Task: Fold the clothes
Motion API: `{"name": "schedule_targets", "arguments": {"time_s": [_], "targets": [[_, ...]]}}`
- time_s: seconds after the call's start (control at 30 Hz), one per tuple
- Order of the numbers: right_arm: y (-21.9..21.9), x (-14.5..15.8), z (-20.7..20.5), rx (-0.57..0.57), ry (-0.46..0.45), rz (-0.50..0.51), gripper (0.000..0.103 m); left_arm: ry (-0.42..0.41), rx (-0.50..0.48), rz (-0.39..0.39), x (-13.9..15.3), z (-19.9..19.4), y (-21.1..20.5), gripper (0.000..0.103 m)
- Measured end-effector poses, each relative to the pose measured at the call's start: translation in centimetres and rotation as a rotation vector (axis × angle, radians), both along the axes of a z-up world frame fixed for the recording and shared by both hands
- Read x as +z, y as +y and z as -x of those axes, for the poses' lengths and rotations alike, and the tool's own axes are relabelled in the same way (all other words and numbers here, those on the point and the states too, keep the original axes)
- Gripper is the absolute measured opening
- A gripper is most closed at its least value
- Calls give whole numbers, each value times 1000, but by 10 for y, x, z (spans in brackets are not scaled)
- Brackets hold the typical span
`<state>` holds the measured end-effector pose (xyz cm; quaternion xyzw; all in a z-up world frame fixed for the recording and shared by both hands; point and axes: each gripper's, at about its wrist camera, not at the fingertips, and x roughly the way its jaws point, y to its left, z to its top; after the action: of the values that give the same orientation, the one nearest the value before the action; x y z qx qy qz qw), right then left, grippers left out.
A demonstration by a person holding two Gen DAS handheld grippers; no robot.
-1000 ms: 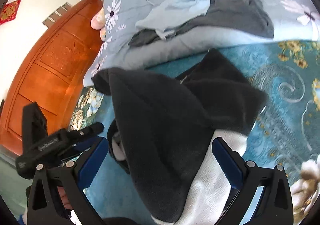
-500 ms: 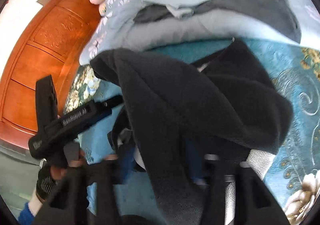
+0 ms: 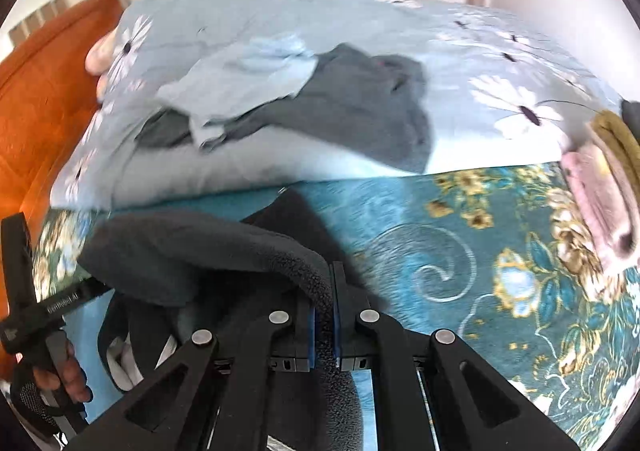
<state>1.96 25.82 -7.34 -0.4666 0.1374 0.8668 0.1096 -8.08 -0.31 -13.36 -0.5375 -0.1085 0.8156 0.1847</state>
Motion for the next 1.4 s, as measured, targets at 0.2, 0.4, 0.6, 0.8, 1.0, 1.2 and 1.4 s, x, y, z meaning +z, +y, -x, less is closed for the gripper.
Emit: {"name": "schedule_targets", "arguments": {"time_s": [0.2, 0.4, 0.6, 0.8, 1.0, 1.2, 1.4], "targets": [[30, 27, -29, -116, 82, -50, 6, -30, -105, -87, 13, -9, 36, 53], [33, 32, -42, -100, 84, -39, 6, -34, -188, -125, 30, -40, 71, 53], [29, 37, -50, -80, 100, -29, 6, -96, -179, -8, 12, -47, 98, 35], [26, 43, -58, -60, 116, -20, 6, 10, -100, 59, 47, -58, 81, 14], [39, 87, -62, -72, 208, -58, 6, 211, 68, 87, 140, -56, 17, 13], [45, 153, -70, -66, 345, -114, 6, 443, 141, 152, 240, -77, -23, 10], [37, 216, -92, -43, 476, -169, 6, 635, 145, 210, 323, -122, -43, 9]]}}
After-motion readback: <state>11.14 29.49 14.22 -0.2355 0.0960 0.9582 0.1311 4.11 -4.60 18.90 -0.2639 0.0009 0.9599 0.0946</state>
